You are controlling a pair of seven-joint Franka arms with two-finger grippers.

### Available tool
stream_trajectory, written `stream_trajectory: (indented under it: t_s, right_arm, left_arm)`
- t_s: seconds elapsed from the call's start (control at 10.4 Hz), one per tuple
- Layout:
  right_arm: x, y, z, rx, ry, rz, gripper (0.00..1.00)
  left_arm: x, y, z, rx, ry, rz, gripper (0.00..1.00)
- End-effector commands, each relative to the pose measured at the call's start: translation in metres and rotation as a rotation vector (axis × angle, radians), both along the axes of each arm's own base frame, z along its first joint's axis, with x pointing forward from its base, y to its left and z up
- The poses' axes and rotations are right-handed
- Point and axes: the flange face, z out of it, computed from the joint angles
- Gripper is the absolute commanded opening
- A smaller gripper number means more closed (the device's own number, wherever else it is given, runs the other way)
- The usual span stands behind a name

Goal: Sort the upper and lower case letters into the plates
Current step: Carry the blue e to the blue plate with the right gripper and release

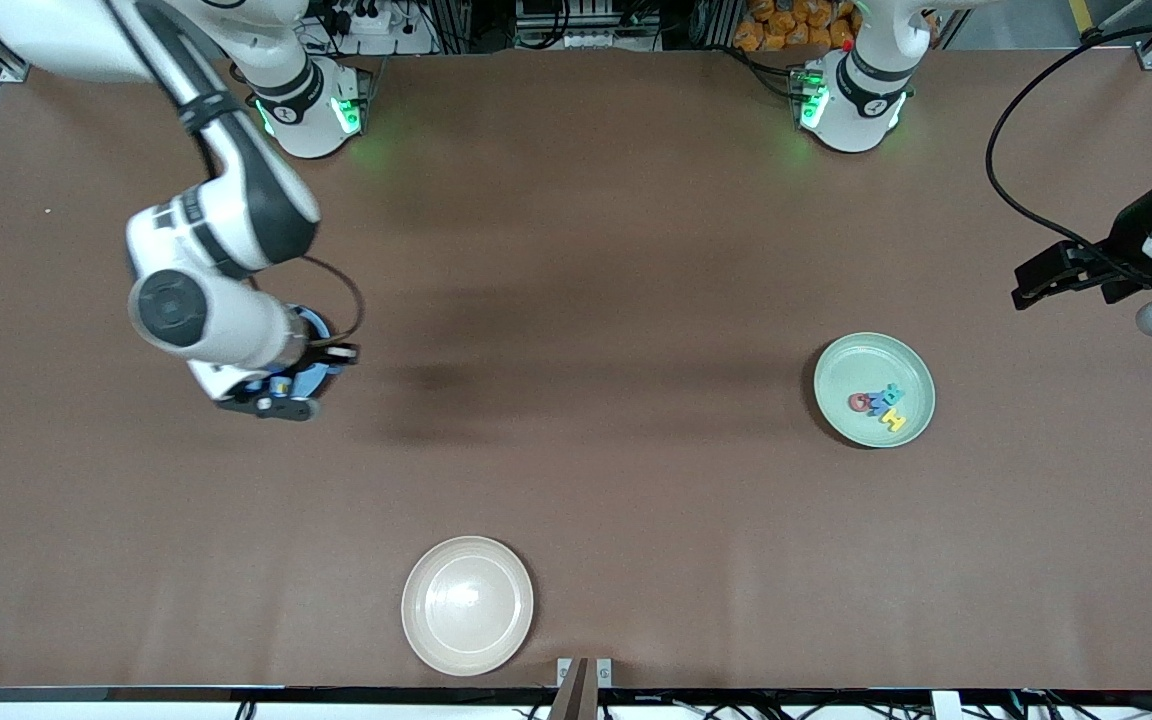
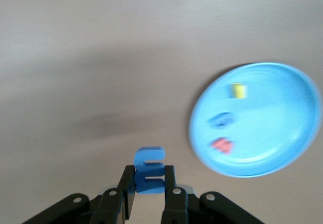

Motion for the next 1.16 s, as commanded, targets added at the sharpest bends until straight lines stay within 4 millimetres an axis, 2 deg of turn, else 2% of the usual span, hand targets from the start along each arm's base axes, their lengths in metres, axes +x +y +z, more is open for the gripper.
stream_trajectory:
  t_s: [0.0, 0.1, 0.19, 0.29, 0.39, 0.48, 0.58, 0.67, 0.77, 1.06]
  right_arm:
    - [-0.017, -0.06, -0.039, -0.009, 0.022, -0.08, 0.0]
    - [-0.024, -0.075, -0.06, -0.004, 0.009, -0.076, 0.0]
    - [-0.035, -0.1, -0.084, 0.002, -0.005, -0.058, 0.0]
    - [-0.04, -0.109, -0.093, 0.007, -0.011, -0.049, 0.0]
    - [-0.04, -0.105, -0.095, 0.008, -0.004, -0.059, 0.18]
    - [-0.039, -0.11, -0.094, 0.006, 0.001, -0.069, 0.84]
    - [-0.036, -0.122, -0.087, -0.005, 0.023, -0.086, 1.0]
    - [-0.024, -0.123, -0.066, -0.012, 0.051, -0.086, 1.0]
    - [-0.01, -0.125, -0.037, -0.013, 0.08, -0.091, 1.0]
    - [0.028, -0.12, 0.06, 0.013, 0.071, -0.083, 1.0]
  left_arm:
    - [-0.009, -0.001, 0.004, -0.019, 0.013, 0.008, 1.0]
    - [-0.009, -0.001, 0.004, -0.019, 0.013, 0.008, 1.0]
    - [-0.009, -0.001, 0.004, -0.019, 0.013, 0.008, 1.0]
    - [-0.009, -0.001, 0.004, -0.019, 0.013, 0.014, 1.0]
    - [-0.009, -0.001, 0.004, -0.018, 0.013, 0.018, 1.0]
    - [-0.008, -0.001, 0.005, -0.02, 0.01, 0.02, 1.0]
    - [-0.008, -0.001, 0.003, -0.022, 0.013, 0.02, 1.0]
    - [-0.008, -0.002, 0.003, -0.022, 0.013, 0.019, 1.0]
    - [-0.008, -0.002, 0.003, -0.022, 0.013, 0.019, 1.0]
    - [-0.007, -0.003, 0.001, -0.022, 0.018, 0.017, 1.0]
